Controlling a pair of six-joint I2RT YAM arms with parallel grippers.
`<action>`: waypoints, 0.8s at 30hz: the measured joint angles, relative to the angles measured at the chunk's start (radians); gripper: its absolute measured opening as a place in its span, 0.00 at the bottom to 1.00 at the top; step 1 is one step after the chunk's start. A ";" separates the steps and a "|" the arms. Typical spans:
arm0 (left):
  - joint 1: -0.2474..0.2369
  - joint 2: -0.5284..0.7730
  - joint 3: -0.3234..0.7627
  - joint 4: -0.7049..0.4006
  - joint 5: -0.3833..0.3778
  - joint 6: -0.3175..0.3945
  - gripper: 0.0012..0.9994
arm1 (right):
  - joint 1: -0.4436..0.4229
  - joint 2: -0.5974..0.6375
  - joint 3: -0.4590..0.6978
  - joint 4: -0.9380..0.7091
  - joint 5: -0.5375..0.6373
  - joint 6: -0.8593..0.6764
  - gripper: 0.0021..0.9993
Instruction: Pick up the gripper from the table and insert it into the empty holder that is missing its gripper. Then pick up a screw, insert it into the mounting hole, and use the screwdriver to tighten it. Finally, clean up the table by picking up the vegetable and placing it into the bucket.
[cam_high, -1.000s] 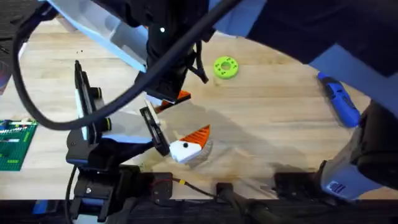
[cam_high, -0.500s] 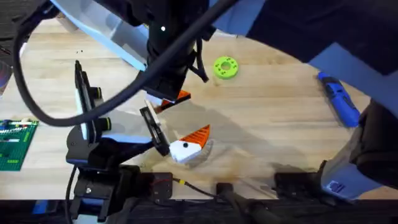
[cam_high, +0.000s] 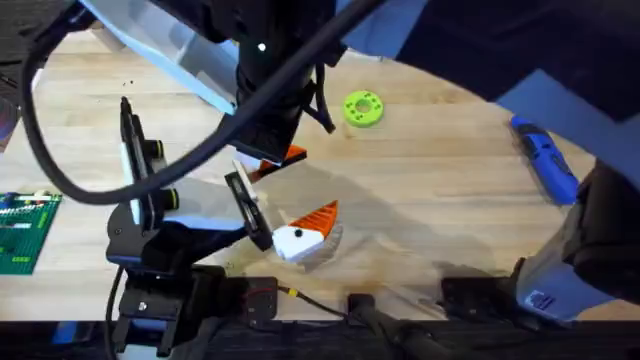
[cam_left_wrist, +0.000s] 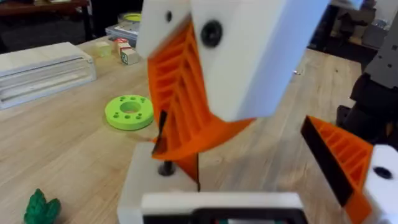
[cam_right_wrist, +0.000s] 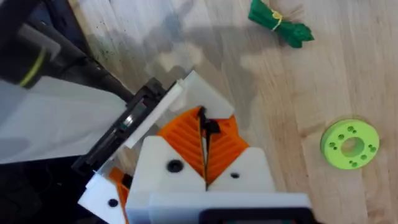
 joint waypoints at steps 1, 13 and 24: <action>0.000 0.000 0.000 0.000 0.000 0.000 0.99 | 0.000 0.000 0.000 0.000 0.000 0.000 0.01; 0.000 0.000 0.000 0.000 0.000 0.000 0.99 | 0.000 0.000 0.000 0.002 0.000 0.000 0.01; 0.000 0.000 0.000 0.000 0.000 0.001 0.99 | -0.004 0.000 0.000 0.015 -0.027 0.000 0.01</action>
